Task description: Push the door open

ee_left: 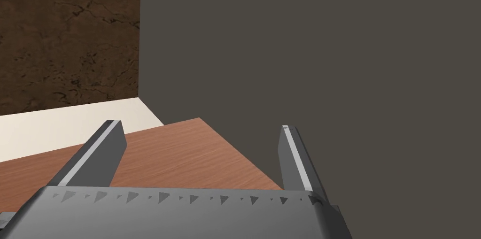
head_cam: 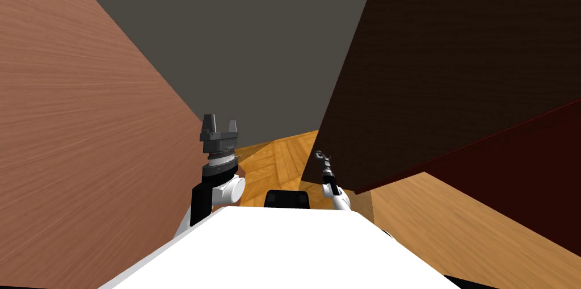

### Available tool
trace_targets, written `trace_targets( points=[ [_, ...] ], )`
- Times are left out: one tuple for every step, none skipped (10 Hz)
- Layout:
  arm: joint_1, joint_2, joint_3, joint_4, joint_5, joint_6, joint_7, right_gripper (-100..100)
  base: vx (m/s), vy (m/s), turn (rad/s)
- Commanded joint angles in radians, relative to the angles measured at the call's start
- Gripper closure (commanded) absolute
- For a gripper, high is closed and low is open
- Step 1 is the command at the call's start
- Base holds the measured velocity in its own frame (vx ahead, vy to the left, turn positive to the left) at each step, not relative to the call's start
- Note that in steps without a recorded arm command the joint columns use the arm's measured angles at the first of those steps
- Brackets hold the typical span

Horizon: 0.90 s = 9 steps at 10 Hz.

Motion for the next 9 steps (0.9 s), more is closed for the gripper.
trace_targets(
  points=[
    [0.001, -0.002, -0.012, 0.001, -0.007, 0.0, 0.005, 100, 0.117, 0.003, -0.04],
    [0.001, -0.002, -0.017, 0.001, -0.01, 0.0, 0.007, 100, 0.184, 0.025, -0.047],
    [0.002, -0.003, -0.024, 0.001, -0.014, 0.001, 0.01, 100, 0.169, 0.035, -0.032],
    [0.002, -0.004, -0.034, 0.002, -0.02, 0.001, 0.014, 100, 0.181, 0.03, -0.041],
    [0.003, -0.005, -0.042, 0.002, -0.025, 0.001, 0.018, 100, 0.226, 0.03, -0.038],
    [0.004, -0.006, -0.051, 0.003, -0.03, 0.001, 0.021, 100, 0.202, 0.027, -0.04],
    [0.004, -0.008, -0.06, 0.003, -0.035, 0.002, 0.025, 100, 0.202, 0.024, -0.052],
    [0.005, -0.009, -0.069, 0.004, -0.041, 0.002, 0.029, 100, 0.192, 0.028, -0.042],
    [0.006, -0.01, -0.079, 0.005, -0.047, 0.002, 0.033, 100, 0.201, 0.039, -0.053]
  ],
)
